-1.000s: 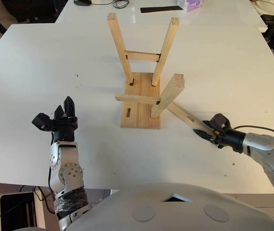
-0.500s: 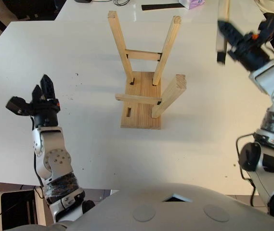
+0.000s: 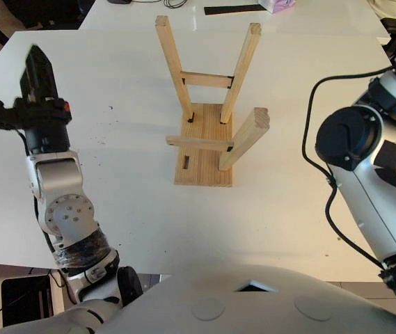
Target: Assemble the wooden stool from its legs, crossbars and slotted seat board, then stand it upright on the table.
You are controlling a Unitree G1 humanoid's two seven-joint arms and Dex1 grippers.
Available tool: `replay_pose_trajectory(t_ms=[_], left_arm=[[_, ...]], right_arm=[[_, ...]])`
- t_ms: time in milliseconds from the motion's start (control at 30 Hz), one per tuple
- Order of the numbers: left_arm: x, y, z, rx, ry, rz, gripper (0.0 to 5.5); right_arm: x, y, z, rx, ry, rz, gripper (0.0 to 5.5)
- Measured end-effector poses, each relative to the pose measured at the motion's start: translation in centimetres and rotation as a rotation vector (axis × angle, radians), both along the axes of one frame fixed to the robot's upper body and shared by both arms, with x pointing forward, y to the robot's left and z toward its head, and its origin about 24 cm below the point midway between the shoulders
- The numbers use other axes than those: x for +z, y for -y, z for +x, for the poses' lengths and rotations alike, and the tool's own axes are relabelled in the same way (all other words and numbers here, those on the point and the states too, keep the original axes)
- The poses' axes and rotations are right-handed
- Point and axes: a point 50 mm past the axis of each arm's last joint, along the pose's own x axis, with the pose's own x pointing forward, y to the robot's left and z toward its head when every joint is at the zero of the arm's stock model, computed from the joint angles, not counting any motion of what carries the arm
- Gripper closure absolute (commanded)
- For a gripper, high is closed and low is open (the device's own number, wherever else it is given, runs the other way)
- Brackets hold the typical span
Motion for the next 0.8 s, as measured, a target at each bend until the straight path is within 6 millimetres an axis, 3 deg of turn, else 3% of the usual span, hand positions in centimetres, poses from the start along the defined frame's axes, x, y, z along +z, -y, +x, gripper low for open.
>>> replay_pose_trajectory(t_ms=[200,367,500,633,800], left_arm=[[4.6,2.0,-0.4,-0.113,0.152,0.046,2.24],[7.1,4.1,0.1,-0.255,0.218,0.092,2.24],[9.9,7.0,0.5,-0.522,0.321,0.144,2.24],[13.5,9.9,-1.2,-0.875,0.496,0.301,1.96],[14.1,10.2,-1.3,-1.067,0.473,0.380,1.22]], right_arm=[[-0.3,-0.3,0.7,0.007,-0.034,-0.034,3.45],[-1.8,-1.8,1.5,-0.099,-0.054,-0.243,3.45],[-4.4,-1.5,2.8,-0.175,-0.134,-0.364,3.45],[-6.0,-0.4,1.9,-0.216,-0.090,-0.511,3.45],[-8.3,0.1,1.9,-0.315,-0.011,-0.773,3.45]])
